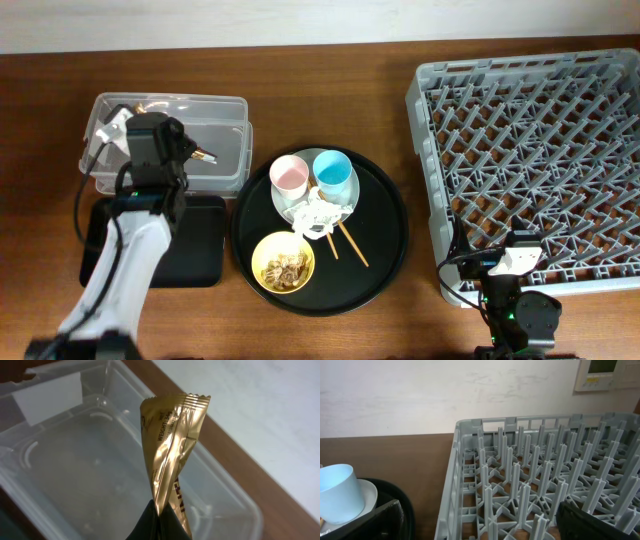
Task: Sort waste into correct bins and load items into the dishwasher rack
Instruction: 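Carry the wrapper left and drop it into the clear bin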
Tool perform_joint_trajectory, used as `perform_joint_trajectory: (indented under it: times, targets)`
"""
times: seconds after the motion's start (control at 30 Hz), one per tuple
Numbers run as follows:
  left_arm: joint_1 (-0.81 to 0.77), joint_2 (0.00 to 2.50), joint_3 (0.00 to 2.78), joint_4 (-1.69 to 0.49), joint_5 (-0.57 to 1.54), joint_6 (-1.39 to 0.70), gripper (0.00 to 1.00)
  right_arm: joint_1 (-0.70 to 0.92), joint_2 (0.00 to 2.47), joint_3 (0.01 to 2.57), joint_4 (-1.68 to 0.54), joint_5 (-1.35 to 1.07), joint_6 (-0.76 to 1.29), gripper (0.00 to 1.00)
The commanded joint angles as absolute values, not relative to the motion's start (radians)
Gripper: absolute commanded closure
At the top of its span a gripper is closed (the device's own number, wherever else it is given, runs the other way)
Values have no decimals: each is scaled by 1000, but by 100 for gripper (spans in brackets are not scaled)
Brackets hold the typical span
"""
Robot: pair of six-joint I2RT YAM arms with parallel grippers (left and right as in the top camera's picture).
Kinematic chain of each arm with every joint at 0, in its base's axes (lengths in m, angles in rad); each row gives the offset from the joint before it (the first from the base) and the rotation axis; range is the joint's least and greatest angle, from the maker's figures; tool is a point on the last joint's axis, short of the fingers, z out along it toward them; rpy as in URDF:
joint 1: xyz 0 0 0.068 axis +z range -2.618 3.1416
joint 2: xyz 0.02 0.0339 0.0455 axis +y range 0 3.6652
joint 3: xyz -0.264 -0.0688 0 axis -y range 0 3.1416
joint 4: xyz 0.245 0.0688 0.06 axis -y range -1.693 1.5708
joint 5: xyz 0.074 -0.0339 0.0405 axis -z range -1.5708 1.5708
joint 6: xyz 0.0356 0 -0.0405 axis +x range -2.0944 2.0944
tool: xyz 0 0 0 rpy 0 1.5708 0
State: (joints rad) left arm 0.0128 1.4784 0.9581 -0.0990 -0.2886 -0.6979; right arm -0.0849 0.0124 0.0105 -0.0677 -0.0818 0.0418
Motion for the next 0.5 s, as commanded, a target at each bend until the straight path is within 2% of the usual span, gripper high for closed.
perform_joint_trajectory:
  times: [0.0,0.1,0.13,0.2,0.3,0.4,0.47]
  targets:
    - [16,1559,951,-16,-285,-572,91,-91,11,6,-72,-73,42,1]
    - [16,1571,951,31,-284,-528,65,-91,11,6,-72,-73,42,1]
    - [16,1568,951,46,-284,-521,49,-91,11,6,-72,-73,42,1]
    - [16,1561,951,52,-284,-521,38,-91,11,6,-72,-74,42,1]
    - [16,1525,952,52,-285,-494,37,-91,11,6,-72,-73,42,1]
    - [8,1432,959,4,-260,-452,47,-91,11,6,-72,-74,42,1]
    - [-7,1344,965,-100,-168,-450,47,-91,11,6,-72,-73,42,1]
